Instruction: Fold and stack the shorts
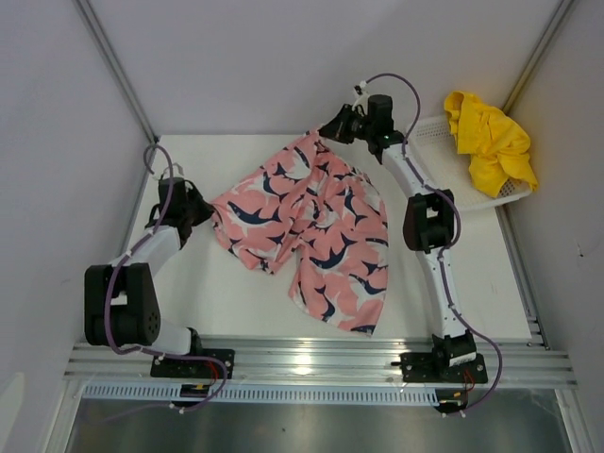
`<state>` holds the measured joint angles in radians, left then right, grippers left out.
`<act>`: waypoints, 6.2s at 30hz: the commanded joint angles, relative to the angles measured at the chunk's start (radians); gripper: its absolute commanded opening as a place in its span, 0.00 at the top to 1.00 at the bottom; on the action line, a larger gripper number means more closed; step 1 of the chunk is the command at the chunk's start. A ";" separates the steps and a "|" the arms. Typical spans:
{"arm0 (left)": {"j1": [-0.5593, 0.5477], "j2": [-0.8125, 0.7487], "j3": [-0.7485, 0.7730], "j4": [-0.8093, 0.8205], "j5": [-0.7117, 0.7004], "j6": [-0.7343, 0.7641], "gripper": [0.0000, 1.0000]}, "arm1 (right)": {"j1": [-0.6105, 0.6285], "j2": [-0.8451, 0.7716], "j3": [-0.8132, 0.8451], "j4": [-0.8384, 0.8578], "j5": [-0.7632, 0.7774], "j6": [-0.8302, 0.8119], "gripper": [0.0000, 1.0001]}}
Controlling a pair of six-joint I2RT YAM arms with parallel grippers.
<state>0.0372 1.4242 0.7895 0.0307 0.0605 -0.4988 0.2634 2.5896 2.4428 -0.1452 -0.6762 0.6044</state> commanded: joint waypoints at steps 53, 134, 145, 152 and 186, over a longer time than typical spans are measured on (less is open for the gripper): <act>-0.309 -0.024 -0.122 0.040 0.087 0.006 0.01 | 0.632 -1.100 -1.682 -0.220 0.914 0.026 0.58; -1.298 -0.093 -0.064 -0.551 -0.459 -0.081 0.01 | -0.055 -0.569 -1.469 0.710 0.337 0.310 0.43; -1.300 -0.110 -0.087 -0.540 -0.412 -0.110 0.01 | -0.062 -0.556 -1.541 0.877 0.336 0.380 0.33; -1.301 -0.140 -0.076 -0.554 -0.398 -0.118 0.01 | -0.062 -0.520 -1.532 0.935 0.308 0.411 0.35; -1.340 -0.186 -0.133 -0.549 -0.314 -0.001 0.02 | -0.070 -0.664 -1.366 0.405 0.463 0.132 1.00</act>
<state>-1.2884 1.2594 0.6701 -0.5251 -0.2569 -0.5373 0.1947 1.9766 1.0290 0.3874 -0.2687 0.8368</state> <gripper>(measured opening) 0.989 0.015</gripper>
